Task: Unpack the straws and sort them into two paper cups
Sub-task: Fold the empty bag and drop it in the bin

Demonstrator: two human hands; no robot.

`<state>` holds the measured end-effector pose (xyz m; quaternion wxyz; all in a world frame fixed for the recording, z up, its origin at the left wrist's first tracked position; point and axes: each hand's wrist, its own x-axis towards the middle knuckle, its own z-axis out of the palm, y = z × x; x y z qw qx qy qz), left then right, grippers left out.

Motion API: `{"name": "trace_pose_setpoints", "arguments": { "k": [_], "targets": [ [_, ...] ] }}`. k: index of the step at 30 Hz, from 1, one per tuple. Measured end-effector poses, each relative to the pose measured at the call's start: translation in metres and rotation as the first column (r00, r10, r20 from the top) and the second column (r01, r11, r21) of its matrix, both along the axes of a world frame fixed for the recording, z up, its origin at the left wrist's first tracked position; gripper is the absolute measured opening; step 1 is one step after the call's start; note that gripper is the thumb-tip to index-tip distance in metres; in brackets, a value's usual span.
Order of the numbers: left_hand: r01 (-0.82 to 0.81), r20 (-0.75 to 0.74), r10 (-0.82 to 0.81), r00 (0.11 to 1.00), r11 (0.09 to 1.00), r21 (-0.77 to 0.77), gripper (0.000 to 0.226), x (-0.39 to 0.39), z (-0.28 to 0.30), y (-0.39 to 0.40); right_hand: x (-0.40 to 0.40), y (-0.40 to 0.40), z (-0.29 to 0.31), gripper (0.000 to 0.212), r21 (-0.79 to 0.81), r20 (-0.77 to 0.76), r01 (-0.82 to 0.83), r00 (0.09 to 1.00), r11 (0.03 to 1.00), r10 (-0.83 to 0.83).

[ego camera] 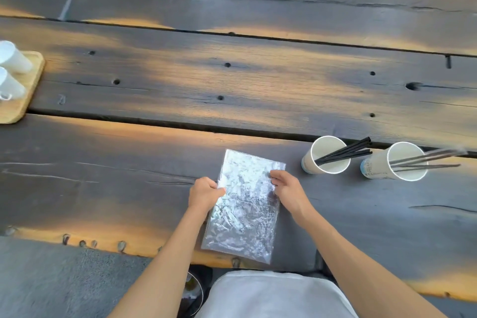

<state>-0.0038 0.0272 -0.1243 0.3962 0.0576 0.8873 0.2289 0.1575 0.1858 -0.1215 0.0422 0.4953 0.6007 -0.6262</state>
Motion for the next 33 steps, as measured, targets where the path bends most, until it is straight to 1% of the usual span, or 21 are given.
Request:
{"name": "trace_pose_setpoints", "arguments": {
  "k": [1,4,7,9,11,13,15,17,19,21,23,26,28,30,33],
  "targets": [
    [-0.029,0.047,0.028,0.999,0.999,0.035,0.018,0.001,-0.001,-0.003,-0.001,0.002,0.000,0.050,-0.012,-0.028,0.034,0.999,0.999,-0.034],
    [-0.180,0.186,0.154,0.970,0.975,0.129,0.010,0.005,-0.001,-0.011,0.003,0.006,-0.001,0.037,0.014,-0.044,0.113,0.993,0.994,-0.112],
    [-0.259,0.222,0.222,0.949,0.953,0.155,0.006,0.011,0.003,-0.020,0.010,0.003,-0.003,0.033,0.054,0.001,0.174,0.985,0.983,-0.175],
    [-0.319,0.247,0.272,0.930,0.931,0.175,0.008,0.012,0.003,-0.027,0.013,-0.001,-0.009,0.035,0.091,0.066,0.167,0.983,0.982,-0.173],
    [-0.403,0.318,0.325,0.891,0.888,0.221,0.009,0.013,0.005,-0.033,0.014,-0.005,-0.011,0.033,0.115,0.130,0.120,0.982,0.986,-0.135],
    [-0.470,0.374,0.359,0.855,0.840,0.269,0.008,0.012,0.008,-0.038,0.011,-0.008,-0.012,0.031,0.061,0.155,0.106,0.981,0.993,-0.114],
    [-0.541,0.427,0.394,0.814,0.782,0.309,0.008,0.010,0.013,-0.040,0.006,-0.011,-0.007,0.034,-0.054,0.132,0.100,0.987,0.994,-0.093],
    [-0.594,0.469,0.415,0.779,0.729,0.340,0.007,0.007,0.018,-0.042,0.000,-0.015,-0.002,0.035,-0.127,0.087,0.052,0.995,0.991,-0.041],
    [-0.604,0.474,0.416,0.776,0.706,0.369,0.007,0.005,0.024,-0.044,-0.003,-0.018,-0.002,0.032,-0.176,0.005,0.047,0.999,0.983,-0.046],
    [-0.584,0.447,0.405,0.798,0.705,0.402,0.009,0.002,0.029,-0.045,-0.007,-0.018,0.009,0.024,-0.166,-0.087,0.072,0.992,0.984,-0.087],
    [-0.532,0.392,0.379,0.838,0.727,0.434,0.014,-0.001,0.035,-0.049,-0.012,-0.018,0.023,0.019,-0.127,-0.155,0.075,0.983,0.989,-0.095],
    [-0.421,0.292,0.318,0.902,0.798,0.432,0.021,-0.003,0.044,-0.051,-0.015,-0.011,0.040,0.019,-0.101,-0.246,0.053,0.966,0.993,-0.077],
    [-0.374,0.245,0.292,0.924,0.819,0.436,0.024,-0.003,0.051,-0.051,-0.014,-0.004,0.050,0.020,-0.058,-0.262,0.022,0.964,0.998,-0.036],
    [-0.362,0.251,0.272,0.929,0.807,0.466,0.022,-0.006,0.058,-0.052,-0.011,0.002,0.058,0.023,-0.016,-0.276,-0.006,0.961,1.000,0.001],
    [-0.339,0.280,0.219,0.935,0.783,0.522,0.015,-0.008,0.068,-0.053,-0.007,0.009,0.065,0.020,-0.026,-0.313,0.041,0.949,0.999,-0.047]
  ]
}}
